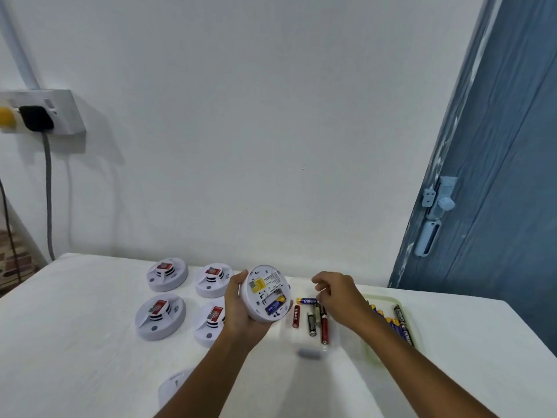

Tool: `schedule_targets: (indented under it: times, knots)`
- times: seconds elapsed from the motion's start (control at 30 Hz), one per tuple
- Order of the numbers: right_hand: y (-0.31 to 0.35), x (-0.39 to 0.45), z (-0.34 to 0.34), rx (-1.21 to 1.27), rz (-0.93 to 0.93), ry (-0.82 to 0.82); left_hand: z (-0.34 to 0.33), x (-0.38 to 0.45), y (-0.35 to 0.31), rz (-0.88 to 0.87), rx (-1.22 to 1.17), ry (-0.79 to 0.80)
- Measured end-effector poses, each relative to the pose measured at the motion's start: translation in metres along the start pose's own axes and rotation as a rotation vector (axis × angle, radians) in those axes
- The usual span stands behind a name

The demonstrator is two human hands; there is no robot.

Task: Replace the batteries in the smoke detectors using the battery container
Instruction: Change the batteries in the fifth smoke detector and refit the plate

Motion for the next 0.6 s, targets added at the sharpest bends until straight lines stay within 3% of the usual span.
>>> schedule_targets:
  times: [0.3, 0.6]
  knots:
    - [0.004, -0.003, -0.056, -0.52, 0.098, 0.429, 0.009, 0.008, 0.004, 0.015, 0.051, -0.089]
    - [0.003, 0.0, -0.063, -0.597, 0.148, 0.435, 0.012, 0.013, 0.005, 0.045, 0.037, -0.128]
Point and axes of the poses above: each hand's wrist, its own x-axis towards the middle knuckle, its own z-axis out of the back of the hand, y = z × x, the point moved 7 cm from there along x, towards the middle knuckle, and after that the axes turned 12 degrees about -y, right-handed, at the moved point
